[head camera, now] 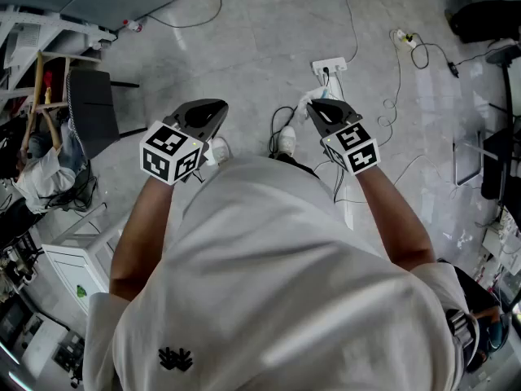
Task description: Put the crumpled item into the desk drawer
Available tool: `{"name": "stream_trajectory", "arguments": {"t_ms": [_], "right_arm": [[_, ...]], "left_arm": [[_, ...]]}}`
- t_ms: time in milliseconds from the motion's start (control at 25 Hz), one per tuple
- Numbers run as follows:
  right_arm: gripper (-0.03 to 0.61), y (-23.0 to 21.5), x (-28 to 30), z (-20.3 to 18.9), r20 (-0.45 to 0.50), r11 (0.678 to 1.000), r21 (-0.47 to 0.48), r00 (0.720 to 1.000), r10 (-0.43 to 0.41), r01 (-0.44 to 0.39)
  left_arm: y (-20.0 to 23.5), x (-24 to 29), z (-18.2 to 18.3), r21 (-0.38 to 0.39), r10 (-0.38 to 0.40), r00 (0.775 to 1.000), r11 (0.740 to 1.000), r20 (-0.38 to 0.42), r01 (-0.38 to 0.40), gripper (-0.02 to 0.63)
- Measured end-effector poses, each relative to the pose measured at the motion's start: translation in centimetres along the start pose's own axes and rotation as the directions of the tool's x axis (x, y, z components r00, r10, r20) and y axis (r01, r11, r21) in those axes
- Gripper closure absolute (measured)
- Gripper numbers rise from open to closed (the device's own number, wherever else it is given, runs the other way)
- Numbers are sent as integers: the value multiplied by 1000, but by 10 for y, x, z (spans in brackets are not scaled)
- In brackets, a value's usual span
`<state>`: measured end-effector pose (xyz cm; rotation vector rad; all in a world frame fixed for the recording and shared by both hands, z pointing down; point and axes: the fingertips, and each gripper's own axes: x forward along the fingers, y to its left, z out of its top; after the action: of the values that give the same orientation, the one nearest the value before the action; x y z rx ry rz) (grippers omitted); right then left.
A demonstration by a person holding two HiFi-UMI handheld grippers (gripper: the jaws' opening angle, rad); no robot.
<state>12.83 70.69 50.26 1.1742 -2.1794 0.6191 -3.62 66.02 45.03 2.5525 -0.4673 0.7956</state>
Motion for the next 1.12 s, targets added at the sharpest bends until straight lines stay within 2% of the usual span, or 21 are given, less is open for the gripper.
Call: {"name": "stream_trajectory", "arguments": {"t_ms": [120,400,560,680,880,1120], "right_arm": [[548,42,33,27,-10,999,-33,1000,16,-17],[548,179,103,76,-58,991,-112,996,63,-69],[548,246,146,111,-78,987,-139,995,68,-79],[548,280,166,132,-77,987,-144,995,56,-67],[546,304,182,146,-90,989,-131,994,56,-67],[547,262,209,168,-92,994,-73,993,73,-79]], "left_arm": [[24,-42,-20,-7,5,1000,1000,28,-5,578],[93,-152,-114,-72,43,999,997,19,-42,579],[138,-212,-143,-78,33,999,997,26,-31,578],[167,-239,-164,-79,11,1000,997,13,-10,579],[194,-248,-171,-100,-6,1000,995,23,9,578],[210,-207,-120,-90,-63,997,994,52,67,578]]}}
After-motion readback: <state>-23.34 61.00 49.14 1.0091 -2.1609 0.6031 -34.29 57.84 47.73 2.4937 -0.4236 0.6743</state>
